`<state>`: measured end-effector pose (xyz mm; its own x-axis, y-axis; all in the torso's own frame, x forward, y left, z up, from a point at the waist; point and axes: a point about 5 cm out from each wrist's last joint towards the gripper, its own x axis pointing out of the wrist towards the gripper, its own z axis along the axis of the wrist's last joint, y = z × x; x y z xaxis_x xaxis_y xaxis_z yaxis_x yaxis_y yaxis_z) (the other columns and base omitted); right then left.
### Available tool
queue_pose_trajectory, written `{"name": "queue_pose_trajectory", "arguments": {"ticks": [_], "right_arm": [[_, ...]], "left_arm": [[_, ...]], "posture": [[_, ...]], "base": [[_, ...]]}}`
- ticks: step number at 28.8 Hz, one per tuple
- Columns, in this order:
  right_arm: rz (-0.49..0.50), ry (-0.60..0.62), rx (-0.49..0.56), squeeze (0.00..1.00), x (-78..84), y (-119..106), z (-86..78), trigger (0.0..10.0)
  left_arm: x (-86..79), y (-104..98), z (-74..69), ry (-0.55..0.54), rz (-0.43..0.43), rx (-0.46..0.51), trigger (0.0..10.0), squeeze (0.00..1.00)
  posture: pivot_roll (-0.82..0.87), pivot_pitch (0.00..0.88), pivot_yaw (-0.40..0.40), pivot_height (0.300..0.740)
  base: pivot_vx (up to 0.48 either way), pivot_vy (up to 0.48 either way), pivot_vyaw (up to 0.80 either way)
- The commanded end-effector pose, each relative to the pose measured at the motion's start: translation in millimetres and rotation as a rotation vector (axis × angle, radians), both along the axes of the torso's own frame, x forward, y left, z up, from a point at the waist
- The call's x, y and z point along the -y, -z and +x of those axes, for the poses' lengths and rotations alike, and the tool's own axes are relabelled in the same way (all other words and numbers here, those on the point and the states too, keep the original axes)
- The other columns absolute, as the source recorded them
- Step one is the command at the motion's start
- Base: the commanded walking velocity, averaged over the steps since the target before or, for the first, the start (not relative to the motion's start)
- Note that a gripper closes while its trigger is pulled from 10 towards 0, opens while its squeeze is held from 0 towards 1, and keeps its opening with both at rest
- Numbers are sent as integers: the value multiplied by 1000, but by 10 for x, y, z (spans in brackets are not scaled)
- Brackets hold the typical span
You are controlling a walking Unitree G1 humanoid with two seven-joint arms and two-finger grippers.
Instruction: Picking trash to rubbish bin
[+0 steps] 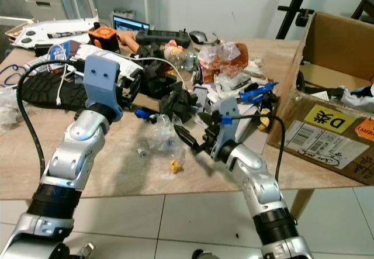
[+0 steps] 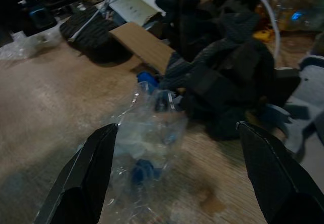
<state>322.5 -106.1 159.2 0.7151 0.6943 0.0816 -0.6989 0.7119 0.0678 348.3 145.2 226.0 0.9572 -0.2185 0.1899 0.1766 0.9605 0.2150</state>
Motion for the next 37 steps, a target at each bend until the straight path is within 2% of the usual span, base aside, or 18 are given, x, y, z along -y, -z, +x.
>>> {"name": "queue_pose_trajectory", "arguments": {"ticks": [1,3,9,15,24,33,34,35,36,37], "right_arm": [[-25,-20,-1,0,-5,75,-14,10000],[-34,-73,13,0,-51,80,-31,10000],[-21,-115,23,0,-117,90,-37,10000],[-43,-16,39,0,-139,189,146,10000],[-39,-3,5,0,-173,266,233,10000],[-15,-114,-12,0,-305,284,206,10000],[-13,-126,-19,0,-299,310,200,4196],[-13,-126,-19,0,-299,310,200,4196],[-10,-130,-25,0,-292,324,197,0],[-9,-130,-28,0,-289,330,197,0]], "left_arm": [[69,-34,-20,14,6,20,10000,0],[70,-33,-25,14,5,23,10000,0],[78,-37,-25,16,2,27,10000,0],[109,-54,-12,21,-1,39,10000,0],[96,-53,-11,22,0,40,10000,0],[71,-55,-19,9,-2,46,10000,0],[76,-50,-23,10,-2,45,10000,0],[76,-50,-23,10,-2,45,10000,0],[76,-50,-24,11,-2,45,10000,0],[75,-50,-24,11,-2,45,10000,0]], "posture": [[-10,156,-69,740],[-10,156,-69,740],[-10,153,-65,740],[-2,153,-66,740],[5,152,-63,740],[11,142,-72,740],[14,138,-72,740],[14,138,-72,740],[16,134,-70,740],[16,134,-70,740]], "base": [[0,0,0],[0,0,0],[0,0,0],[0,0,0],[0,0,0],[0,0,0],[0,0,0],[0,0,0],[0,0,0],[0,0,0]]}}
